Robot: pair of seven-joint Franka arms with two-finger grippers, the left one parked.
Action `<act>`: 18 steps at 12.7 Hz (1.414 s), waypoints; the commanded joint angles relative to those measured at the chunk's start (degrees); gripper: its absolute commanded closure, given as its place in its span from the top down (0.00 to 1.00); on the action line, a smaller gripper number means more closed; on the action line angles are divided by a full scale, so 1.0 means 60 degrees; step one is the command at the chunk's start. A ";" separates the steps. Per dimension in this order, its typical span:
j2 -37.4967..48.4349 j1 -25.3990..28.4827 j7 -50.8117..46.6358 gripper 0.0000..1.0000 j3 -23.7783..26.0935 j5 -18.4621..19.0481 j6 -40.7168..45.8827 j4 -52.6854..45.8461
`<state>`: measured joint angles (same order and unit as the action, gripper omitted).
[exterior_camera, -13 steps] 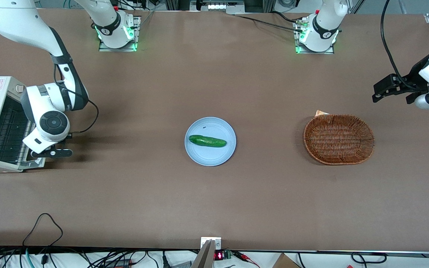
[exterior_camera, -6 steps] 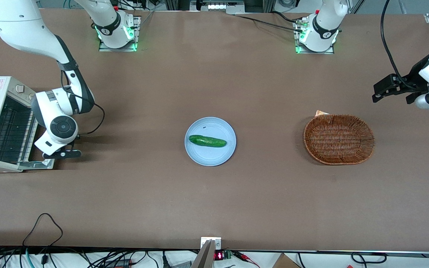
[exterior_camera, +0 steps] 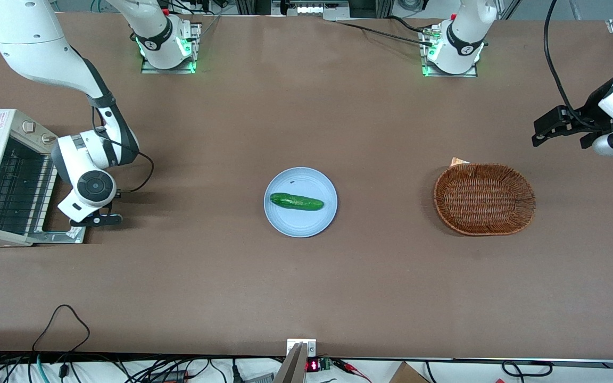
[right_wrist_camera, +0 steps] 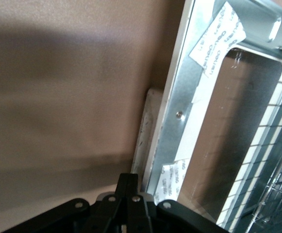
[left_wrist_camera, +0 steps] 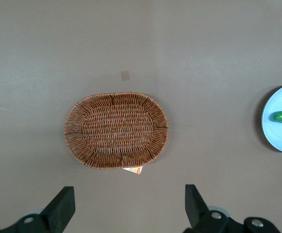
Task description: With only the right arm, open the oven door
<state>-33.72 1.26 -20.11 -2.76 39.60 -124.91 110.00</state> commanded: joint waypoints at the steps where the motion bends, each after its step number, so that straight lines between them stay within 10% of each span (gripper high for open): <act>1: 0.0113 -0.0064 -0.0061 0.02 0.0093 -0.0182 0.0121 0.0095; 10: 0.1225 0.0406 0.0159 0.07 0.0912 -0.3957 0.2868 -0.0722; 12: 0.1677 0.0406 0.0493 0.43 0.0972 -0.5142 0.3765 -0.1163; 13: 0.2057 0.0362 0.0873 0.88 0.0958 -0.5642 0.4029 -0.1165; 14: 0.2525 0.0333 0.1036 1.00 0.0914 -0.5937 0.4452 -0.1179; 18: 0.4707 -0.0120 0.2194 1.00 0.0841 -0.6758 0.5802 -0.1179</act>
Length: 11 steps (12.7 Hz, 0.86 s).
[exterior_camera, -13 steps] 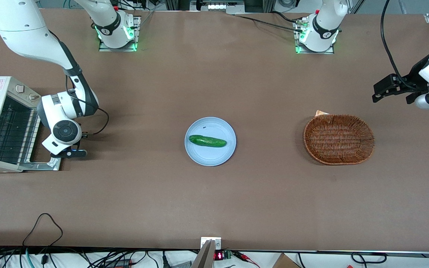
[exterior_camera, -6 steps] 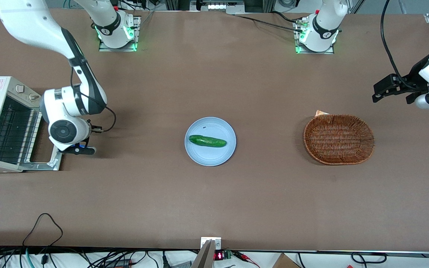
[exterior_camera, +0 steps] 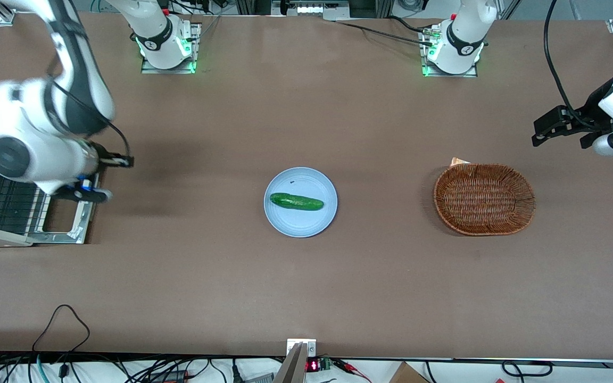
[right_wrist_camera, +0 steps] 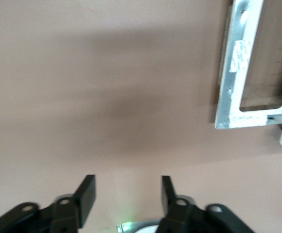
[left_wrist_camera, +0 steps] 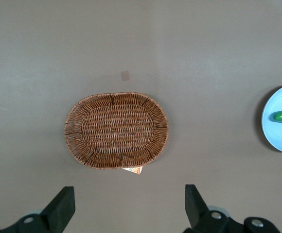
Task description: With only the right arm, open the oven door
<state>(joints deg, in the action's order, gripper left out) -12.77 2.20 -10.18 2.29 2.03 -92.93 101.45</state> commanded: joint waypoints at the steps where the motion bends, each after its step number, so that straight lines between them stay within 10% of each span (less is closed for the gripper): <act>1: 0.1698 -0.0496 0.0568 1.00 -0.0001 -0.0702 0.0576 0.0244; 11: 0.2787 0.1656 0.1936 1.00 -0.1468 -0.0837 -0.0551 -0.0005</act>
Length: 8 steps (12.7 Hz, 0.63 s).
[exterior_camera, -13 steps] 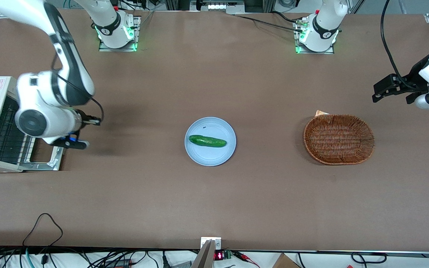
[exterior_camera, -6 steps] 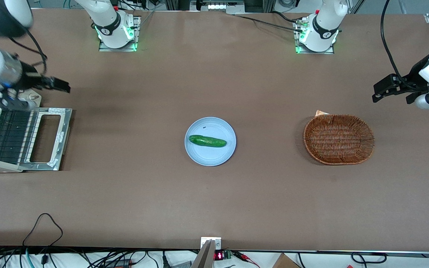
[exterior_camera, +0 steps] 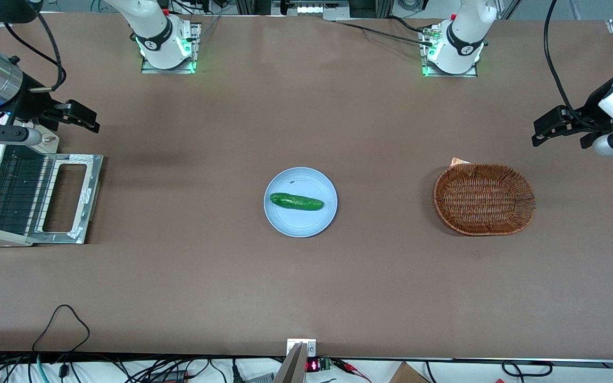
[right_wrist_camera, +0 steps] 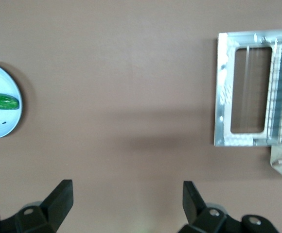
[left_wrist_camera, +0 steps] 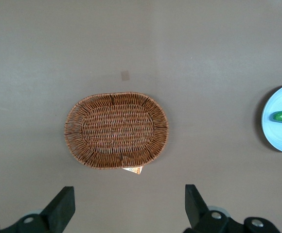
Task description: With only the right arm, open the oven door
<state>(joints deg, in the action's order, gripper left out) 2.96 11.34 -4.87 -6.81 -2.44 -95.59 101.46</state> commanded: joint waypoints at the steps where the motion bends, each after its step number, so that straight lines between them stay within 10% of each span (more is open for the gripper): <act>1: 0.0195 -0.0028 0.1409 1.00 0.0167 -0.0091 -0.0181 0.0023; 8: 0.0122 -0.0615 0.0565 1.00 0.0870 -0.0091 -0.0489 0.0024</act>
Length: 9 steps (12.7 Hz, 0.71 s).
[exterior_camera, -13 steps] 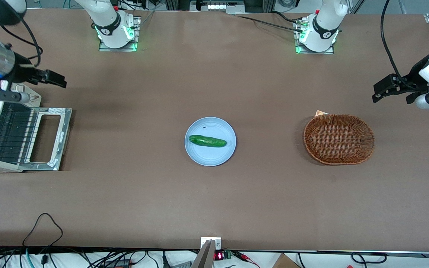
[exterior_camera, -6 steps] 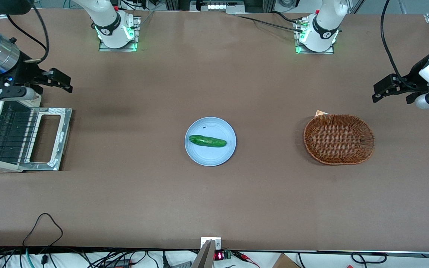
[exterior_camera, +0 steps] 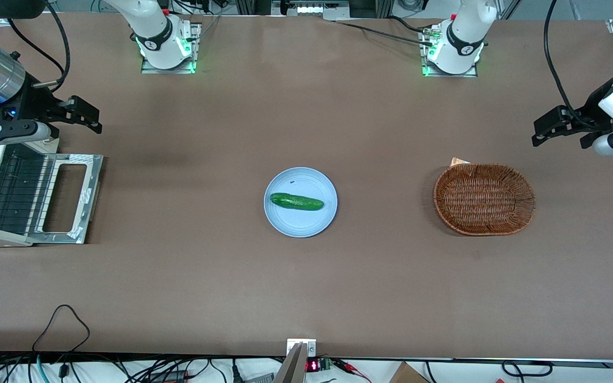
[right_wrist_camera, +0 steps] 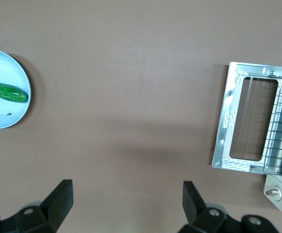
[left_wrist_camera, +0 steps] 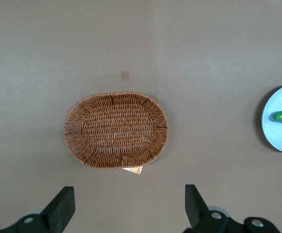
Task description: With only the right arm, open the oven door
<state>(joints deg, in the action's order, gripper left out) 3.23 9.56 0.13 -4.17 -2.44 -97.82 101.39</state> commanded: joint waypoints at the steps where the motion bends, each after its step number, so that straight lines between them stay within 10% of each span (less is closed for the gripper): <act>1: 0.0077 -0.0318 -0.0415 1.00 0.0432 -0.0091 -0.0117 0.0050; 9: 0.0062 -0.0435 -0.0417 1.00 0.0447 -0.0062 -0.0087 0.0079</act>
